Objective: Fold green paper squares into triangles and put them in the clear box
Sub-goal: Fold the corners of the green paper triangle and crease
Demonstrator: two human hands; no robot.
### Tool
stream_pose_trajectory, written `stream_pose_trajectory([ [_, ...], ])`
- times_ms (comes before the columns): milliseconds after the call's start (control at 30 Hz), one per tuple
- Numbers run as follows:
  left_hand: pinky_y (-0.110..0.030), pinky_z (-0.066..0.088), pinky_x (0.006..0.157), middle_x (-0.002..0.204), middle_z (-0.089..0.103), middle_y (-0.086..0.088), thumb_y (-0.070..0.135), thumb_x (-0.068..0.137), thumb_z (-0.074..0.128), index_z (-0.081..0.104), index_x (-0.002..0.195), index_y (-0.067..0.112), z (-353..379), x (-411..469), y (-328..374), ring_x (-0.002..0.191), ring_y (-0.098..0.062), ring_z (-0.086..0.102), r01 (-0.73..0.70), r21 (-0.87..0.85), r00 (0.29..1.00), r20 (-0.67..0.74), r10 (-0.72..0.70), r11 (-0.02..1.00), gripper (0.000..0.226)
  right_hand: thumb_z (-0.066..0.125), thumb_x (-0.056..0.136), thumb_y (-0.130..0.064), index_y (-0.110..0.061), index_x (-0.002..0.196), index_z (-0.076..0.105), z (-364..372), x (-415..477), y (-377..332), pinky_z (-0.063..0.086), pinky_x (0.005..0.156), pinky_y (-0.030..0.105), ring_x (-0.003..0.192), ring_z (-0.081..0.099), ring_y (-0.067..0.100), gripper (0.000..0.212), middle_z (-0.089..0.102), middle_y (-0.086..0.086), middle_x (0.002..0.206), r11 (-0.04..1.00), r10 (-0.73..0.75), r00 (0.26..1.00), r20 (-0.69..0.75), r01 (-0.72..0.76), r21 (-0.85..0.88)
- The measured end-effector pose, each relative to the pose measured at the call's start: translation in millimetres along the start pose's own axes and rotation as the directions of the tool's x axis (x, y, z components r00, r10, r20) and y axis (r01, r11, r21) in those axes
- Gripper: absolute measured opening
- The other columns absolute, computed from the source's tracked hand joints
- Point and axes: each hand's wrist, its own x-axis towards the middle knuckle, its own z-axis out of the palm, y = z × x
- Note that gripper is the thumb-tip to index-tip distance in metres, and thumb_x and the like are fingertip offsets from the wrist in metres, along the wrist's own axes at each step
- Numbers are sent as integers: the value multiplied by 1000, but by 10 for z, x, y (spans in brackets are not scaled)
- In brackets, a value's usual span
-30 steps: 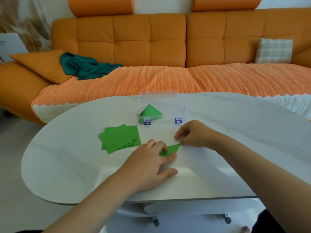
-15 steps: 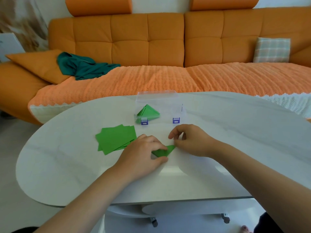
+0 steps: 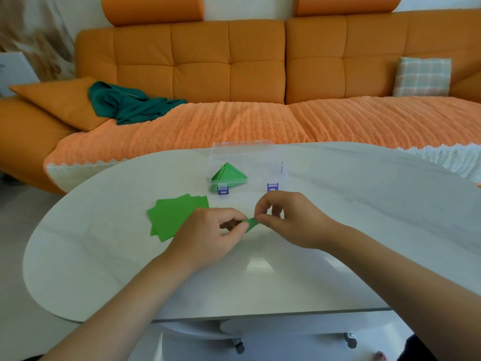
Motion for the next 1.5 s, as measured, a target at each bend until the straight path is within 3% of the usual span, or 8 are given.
stream_pose_trajectory([
  [167,-40,58,71,70,75,5,12,87,71,78,79,18,-44,41,68,71,-22,72,177,-228,981,-33,-189,957,13,66,89,-21,-29,81,68,-84,36,-81,46,64,33,65,49,19,12,67,-6,81,994,7,1000,-8,-6,114],
  [333,-45,61,79,73,76,-1,8,88,69,78,79,13,-84,52,162,70,-19,75,291,-376,953,35,-300,880,14,62,90,-21,-28,81,68,-89,33,-120,51,74,36,75,57,18,12,69,-2,83,993,45,996,72,-53,105],
  [500,-41,61,78,70,76,5,11,88,70,78,80,15,-43,38,178,69,-12,74,255,-298,965,18,-262,920,12,62,87,-23,-27,80,70,-19,27,-174,49,70,26,73,56,11,11,69,-10,81,991,68,997,37,-72,115],
  [667,-22,56,65,68,73,13,15,84,74,78,77,21,-38,40,156,66,-5,70,164,-192,985,-27,-173,968,10,65,80,-26,-27,72,69,71,42,-211,53,72,35,74,60,20,9,68,-8,74,990,91,996,-3,-90,113],
  [767,-15,48,59,66,72,12,14,83,74,76,73,22,-57,71,136,59,-3,64,127,-143,990,-40,-134,982,13,66,78,-24,-26,68,69,46,70,-201,54,68,31,65,57,9,10,65,-12,67,986,126,992,-11,-124,110],
  [1033,-25,52,62,66,71,6,10,84,70,74,72,18,-256,145,-20,59,-12,65,155,-117,975,-141,-171,981,15,66,80,-18,-21,65,68,-130,111,-30,43,50,15,48,48,2,15,59,-12,57,963,265,962,-74,-260,63],
  [1300,-43,60,73,73,74,8,15,89,68,75,80,20,-134,113,7,70,-14,71,160,-178,983,-58,-173,971,13,68,87,-27,-30,86,72,-10,111,-182,48,70,19,73,58,5,5,69,-15,84,988,104,991,-81,-94,120],
  [1500,-37,62,69,77,76,-6,14,92,67,77,84,16,-34,128,134,79,-30,73,279,-484,917,-123,-379,830,13,70,89,-23,-25,77,75,90,144,-230,41,54,13,56,50,1,13,65,-9,67,929,236,960,-149,-178,324],
])
